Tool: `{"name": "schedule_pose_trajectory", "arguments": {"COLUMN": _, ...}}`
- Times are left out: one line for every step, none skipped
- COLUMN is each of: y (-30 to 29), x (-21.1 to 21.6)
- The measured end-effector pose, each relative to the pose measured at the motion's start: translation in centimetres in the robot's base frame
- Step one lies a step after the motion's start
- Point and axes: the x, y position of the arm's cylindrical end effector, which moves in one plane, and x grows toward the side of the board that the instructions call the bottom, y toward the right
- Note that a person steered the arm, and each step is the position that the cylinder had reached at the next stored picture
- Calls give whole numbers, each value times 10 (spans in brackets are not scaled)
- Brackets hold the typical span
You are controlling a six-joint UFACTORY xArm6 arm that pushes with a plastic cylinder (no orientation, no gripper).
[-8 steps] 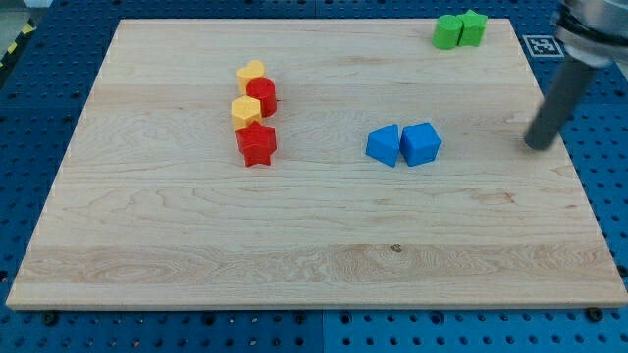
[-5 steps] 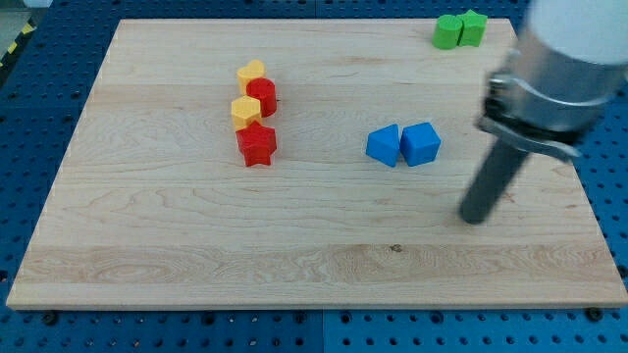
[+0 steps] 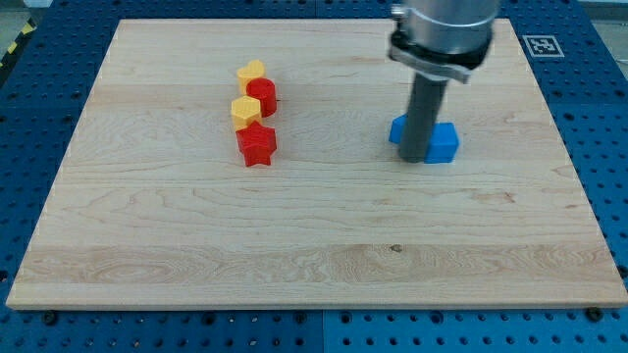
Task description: Move the blue cube into the green star
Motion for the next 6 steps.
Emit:
{"name": "schedule_pose_trajectory", "arguments": {"y": 31, "x": -2}}
{"name": "schedule_pose_trajectory", "arguments": {"y": 51, "x": -9}}
{"name": "schedule_pose_trajectory", "arguments": {"y": 72, "x": -18}}
{"name": "schedule_pose_trajectory", "arguments": {"y": 92, "x": -21}}
{"name": "schedule_pose_trajectory", "arguments": {"y": 98, "x": -25}}
{"name": "schedule_pose_trajectory", "arguments": {"y": 105, "x": -34}}
